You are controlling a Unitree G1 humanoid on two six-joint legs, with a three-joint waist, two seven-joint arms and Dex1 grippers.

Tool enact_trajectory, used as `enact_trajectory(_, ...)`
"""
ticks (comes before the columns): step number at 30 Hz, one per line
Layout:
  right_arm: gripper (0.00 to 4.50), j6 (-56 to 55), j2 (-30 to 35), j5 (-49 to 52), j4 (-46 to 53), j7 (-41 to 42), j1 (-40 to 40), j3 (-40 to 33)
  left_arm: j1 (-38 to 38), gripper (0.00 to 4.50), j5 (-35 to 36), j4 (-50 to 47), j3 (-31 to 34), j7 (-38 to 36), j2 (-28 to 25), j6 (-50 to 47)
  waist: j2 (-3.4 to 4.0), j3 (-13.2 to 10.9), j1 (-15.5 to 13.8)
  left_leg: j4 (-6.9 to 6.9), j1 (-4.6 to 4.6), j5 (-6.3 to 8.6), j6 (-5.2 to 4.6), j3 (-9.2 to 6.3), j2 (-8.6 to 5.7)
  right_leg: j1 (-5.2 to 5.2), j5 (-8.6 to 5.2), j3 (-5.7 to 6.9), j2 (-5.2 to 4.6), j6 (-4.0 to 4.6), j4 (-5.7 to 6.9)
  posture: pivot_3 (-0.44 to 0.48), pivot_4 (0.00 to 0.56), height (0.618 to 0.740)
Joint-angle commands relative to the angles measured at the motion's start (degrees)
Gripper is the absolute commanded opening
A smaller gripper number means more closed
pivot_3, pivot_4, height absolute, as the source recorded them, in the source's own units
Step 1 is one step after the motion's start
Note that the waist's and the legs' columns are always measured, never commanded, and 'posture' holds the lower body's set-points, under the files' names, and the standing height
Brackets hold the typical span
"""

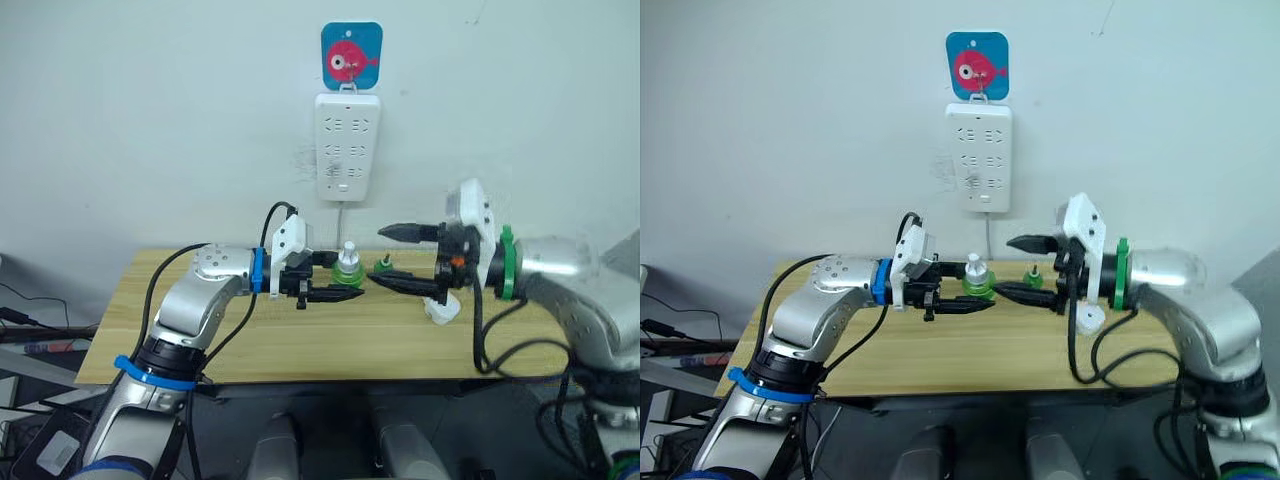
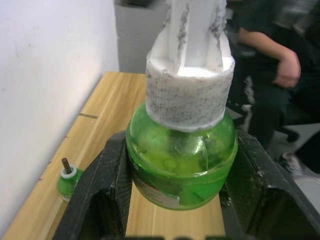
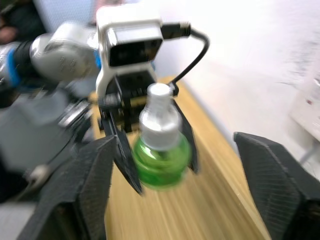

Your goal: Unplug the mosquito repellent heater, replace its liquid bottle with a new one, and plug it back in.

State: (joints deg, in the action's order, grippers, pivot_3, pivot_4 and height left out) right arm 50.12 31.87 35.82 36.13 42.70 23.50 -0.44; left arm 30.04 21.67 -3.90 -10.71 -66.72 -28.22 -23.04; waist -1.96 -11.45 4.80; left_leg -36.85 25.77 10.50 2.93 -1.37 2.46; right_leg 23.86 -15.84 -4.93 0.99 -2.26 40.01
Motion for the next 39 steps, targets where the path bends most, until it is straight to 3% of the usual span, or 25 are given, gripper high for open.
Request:
enact_trajectory(1,3.9,0.35,-9.58,-5.18,10.46,-18.01,-5.39,3.38,-0.68,2.24,-1.67,-2.21,-0.91,4.33,3.07,2.51,0.02,0.02,0.16,-0.01,-0.05,0.0,0.0,0.01,0.0,-0.04,-0.01,-0.01,0.0,-0.02,0.01,-0.138,0.164,0.74)
enact_trajectory(5,3.9,-1.85,-17.38,-12.19,11.16,-27.94,-8.82,11.05,-0.88,2.24,-2.94,-1.35,-1.86,5.68,4.78,3.56,0.02,0.02,0.43,-0.02,-0.07,0.0,0.0,0.07,0.03,0.0,-0.05,-0.12,0.05,-0.09,0.03,-0.159,0.166,0.74)
enact_trajectory(8,3.9,-5.96,-17.97,-16.8,8.47,-29.67,-10.12,14.33,-0.95,2.24,-2.96,-0.97,-2.06,5.81,5.08,3.94,0.02,0.02,0.59,-0.02,-0.1,0.0,0.0,0.09,0.0,-0.04,-0.08,-0.13,0.04,-0.13,0.01,-0.158,0.164,0.74)
enact_trajectory(16,1.12,-11.33,-15.72,-16.38,6.99,-24.51,-10.81,13.23,-2.15,2.24,-2.07,-1.67,-1.96,5.0,3.99,4.04,0.02,0.02,0.62,0.01,-0.1,0.0,0.0,0.06,0.01,-0.06,-0.06,-0.1,0.04,-0.1,-0.03,-0.13,0.16,0.74)
enact_trajectory(20,1.13,-11.77,-12.11,-11.51,5.68,-16.23,-9.65,11.47,-3.14,2.24,-0.3,-2.57,-1.43,2.52,2.26,3.03,0.02,0.02,0.56,0.01,-0.1,0.0,0.0,0.06,0.0,-0.07,-0.06,-0.09,0.04,-0.1,-0.03,-0.115,0.161,0.74)
enact_trajectory(26,1.13,-16.33,1.59,-6.85,-11.87,12.16,5.74,12.56,-3.22,2.24,2.58,-3.89,-3.55,-11.25,-5.42,3.82,0.02,-0.01,0.57,0.06,-0.5,0.02,-0.02,0.13,0.03,-0.41,-0.23,-0.1,0.06,-0.06,-0.08,-0.084,0.163,0.74)
enact_trajectory(31,1.13,-11.25,3.88,-1.58,-13.76,16.75,11.37,11.7,-0.69,2.24,2.62,-1.82,-2.78,-9.78,-4.39,5.05,0.02,-0.01,-0.13,0.33,-0.89,0.03,-0.03,0.09,0.07,-0.69,-0.35,-0.04,0.1,0.08,-0.12,-0.078,0.157,0.74)
enact_trajectory(39,3.92,-7.23,9.61,3.33,-5.79,13.25,5.49,1.89,-1.82,2.24,2.77,-0.73,-1.24,-7.33,-3.93,5.34,0.02,-0.01,-0.04,0.38,-0.86,0.09,-0.04,0.15,0.02,-0.64,-0.35,-0.1,0.02,0.07,-0.12,-0.106,0.155,0.74)
